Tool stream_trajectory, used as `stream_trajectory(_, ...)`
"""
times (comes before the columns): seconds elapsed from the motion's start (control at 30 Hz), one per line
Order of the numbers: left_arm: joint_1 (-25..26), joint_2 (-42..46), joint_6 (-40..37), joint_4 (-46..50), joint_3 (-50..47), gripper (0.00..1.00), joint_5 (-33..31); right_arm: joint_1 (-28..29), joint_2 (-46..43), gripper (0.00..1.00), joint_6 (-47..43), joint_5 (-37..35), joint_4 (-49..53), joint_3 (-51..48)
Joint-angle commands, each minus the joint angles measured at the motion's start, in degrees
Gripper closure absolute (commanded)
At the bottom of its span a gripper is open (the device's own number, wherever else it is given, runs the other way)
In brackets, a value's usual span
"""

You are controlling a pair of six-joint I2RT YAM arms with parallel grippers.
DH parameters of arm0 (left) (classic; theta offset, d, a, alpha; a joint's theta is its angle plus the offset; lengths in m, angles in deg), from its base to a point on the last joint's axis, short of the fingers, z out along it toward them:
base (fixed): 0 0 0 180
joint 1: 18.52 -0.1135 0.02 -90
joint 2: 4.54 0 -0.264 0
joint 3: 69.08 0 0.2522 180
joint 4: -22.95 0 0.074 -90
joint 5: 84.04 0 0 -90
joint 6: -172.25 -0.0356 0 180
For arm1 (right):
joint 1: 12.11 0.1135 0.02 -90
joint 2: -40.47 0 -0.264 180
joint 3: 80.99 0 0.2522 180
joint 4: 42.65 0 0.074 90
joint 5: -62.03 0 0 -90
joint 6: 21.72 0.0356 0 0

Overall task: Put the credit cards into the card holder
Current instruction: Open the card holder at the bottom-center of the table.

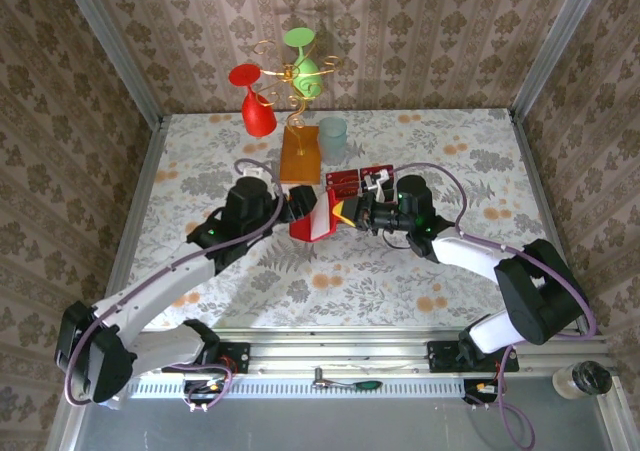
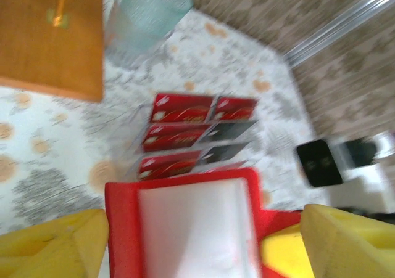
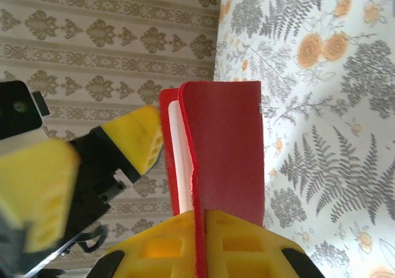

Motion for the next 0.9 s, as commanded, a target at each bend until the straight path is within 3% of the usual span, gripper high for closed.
stream_trajectory(0.0, 1.3, -2.4, -4.8, 11.3, -4.7, 0.20, -9.0, -0.3, -1.7, 1.00, -1.3, 1.1, -0.6, -2.1)
stream_trajectory(0.27, 4.0, -5.4, -4.9, 9.9, -9.5, 0.20, -12.0, -0.3, -1.0, 1.00, -2.2, 0.5, -1.7, -7.3)
stream_trajectory(0.87, 11.4, -21.2, -6.0, 6.6, -7.1, 0.19, -15.1, -0.5, 3.1, 1.00, -5.5, -4.4, -7.1, -18.3)
